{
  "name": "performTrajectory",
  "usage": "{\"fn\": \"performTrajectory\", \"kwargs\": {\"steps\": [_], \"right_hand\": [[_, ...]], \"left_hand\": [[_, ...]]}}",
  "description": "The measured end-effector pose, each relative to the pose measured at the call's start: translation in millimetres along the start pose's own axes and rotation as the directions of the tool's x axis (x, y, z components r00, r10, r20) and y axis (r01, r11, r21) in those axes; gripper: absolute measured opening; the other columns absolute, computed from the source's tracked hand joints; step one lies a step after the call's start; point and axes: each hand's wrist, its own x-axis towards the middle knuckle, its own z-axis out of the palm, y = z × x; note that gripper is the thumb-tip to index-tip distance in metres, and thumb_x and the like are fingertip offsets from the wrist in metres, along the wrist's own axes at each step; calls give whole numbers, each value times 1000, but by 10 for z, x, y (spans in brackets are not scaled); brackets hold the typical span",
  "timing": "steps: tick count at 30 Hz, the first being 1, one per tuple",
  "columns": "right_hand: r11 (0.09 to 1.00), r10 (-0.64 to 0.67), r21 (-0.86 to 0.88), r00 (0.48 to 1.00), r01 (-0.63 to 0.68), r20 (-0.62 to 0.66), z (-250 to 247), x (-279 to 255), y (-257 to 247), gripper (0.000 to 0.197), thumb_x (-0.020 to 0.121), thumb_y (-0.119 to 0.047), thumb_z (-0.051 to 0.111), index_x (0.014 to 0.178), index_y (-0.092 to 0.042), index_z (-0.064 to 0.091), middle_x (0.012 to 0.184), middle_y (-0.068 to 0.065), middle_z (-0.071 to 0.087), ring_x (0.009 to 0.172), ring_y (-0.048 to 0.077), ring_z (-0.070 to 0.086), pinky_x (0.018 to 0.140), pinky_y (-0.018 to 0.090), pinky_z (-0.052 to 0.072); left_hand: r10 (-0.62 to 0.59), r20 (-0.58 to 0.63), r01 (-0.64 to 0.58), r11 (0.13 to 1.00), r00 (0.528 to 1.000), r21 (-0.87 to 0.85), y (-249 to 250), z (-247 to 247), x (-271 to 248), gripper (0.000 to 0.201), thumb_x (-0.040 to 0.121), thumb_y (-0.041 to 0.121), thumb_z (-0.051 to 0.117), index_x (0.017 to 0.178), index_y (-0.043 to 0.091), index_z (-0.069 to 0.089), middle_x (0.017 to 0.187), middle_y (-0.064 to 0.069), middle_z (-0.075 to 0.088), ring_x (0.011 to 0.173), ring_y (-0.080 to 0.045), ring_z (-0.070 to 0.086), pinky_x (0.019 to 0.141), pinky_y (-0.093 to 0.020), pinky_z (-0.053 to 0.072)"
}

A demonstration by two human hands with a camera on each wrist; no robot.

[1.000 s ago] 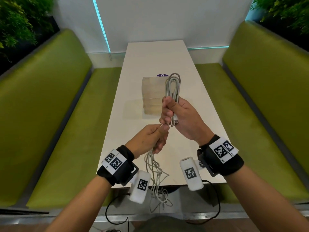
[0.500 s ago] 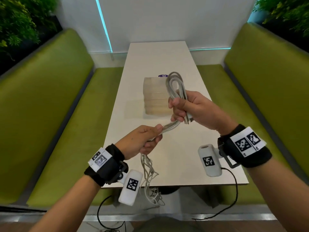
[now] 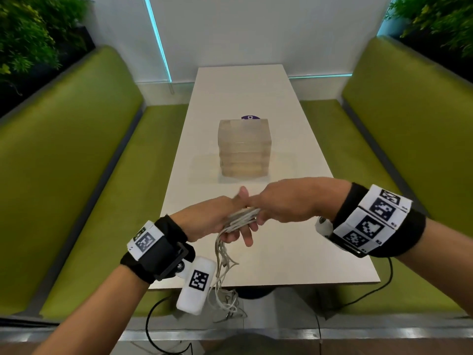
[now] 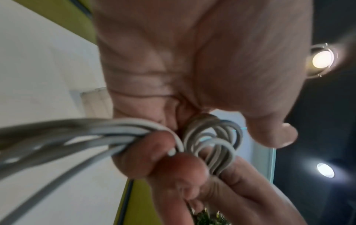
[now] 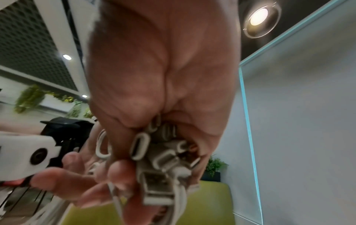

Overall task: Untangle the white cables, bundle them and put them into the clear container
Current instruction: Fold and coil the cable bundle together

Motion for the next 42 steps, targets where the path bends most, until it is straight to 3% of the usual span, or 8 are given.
{"fn": "performTrajectory", "kwargs": {"steps": [7,13,16,19,24,29,38,42], "right_hand": [[995,-65,65,994,71,-92,134,121,37,20,98,-18,43,115,-18,55,109,-10,65,99,16,60,84,34,50],[985,-167,-40,902,165,-399,272,224,47,28,92,-38,54,95,-13,62,83,-2,56,79,17,48,76,38,45],[965,-217,-245,821,98,-529,288,206,70,45,83,-59,43,85,-24,72,96,2,48,93,20,39,81,34,40],[988,-140,13,919,155,-370,218,148,70,29,87,-48,55,94,-24,70,116,3,58,113,21,47,95,37,41],[881,-30,471,999,42,-34,155,105,117,3,91,-28,62,90,-25,62,83,6,71,73,22,68,62,26,54],[881,-14,473,999,-5,36,188,149,224,19,91,-24,61,91,-6,64,60,0,57,51,14,54,52,22,47],[966,40,243,983,-83,179,170,251,214,43,88,-51,56,88,-8,59,73,3,60,62,15,56,61,24,45],[947,-17,322,992,-26,128,184,279,222,21,93,-27,54,86,-9,63,77,3,66,67,19,58,63,29,45]], "left_hand": [[-42,-121,45,999,992,26,14,67,-61,40,93,44,49,77,11,63,51,1,37,43,-9,30,45,-19,28],[-48,-127,48,999,991,-5,34,-17,-100,36,87,38,55,77,5,63,47,1,35,39,-11,24,42,-20,25],[-34,-99,33,999,994,-18,3,3,-100,37,91,40,55,74,8,64,46,1,36,37,-11,24,41,-19,25],[5,-121,-2,1000,993,19,-6,33,-87,39,95,39,52,71,11,63,45,1,35,37,-12,24,41,-20,24],[20,-123,-6,994,992,113,-38,103,-45,43,95,45,47,69,12,55,45,0,37,40,-13,28,43,-22,28],[-62,-106,84,974,992,211,-36,59,32,46,87,54,49,79,10,59,66,-5,66,56,-19,61,65,-31,51],[67,-132,22,815,989,580,-110,14,131,37,96,43,46,82,11,59,65,5,50,50,-2,44,51,-13,35],[119,-106,-42,837,987,546,-126,-2,145,29,98,37,46,74,22,54,62,7,44,47,-2,40,49,-12,32]]}}
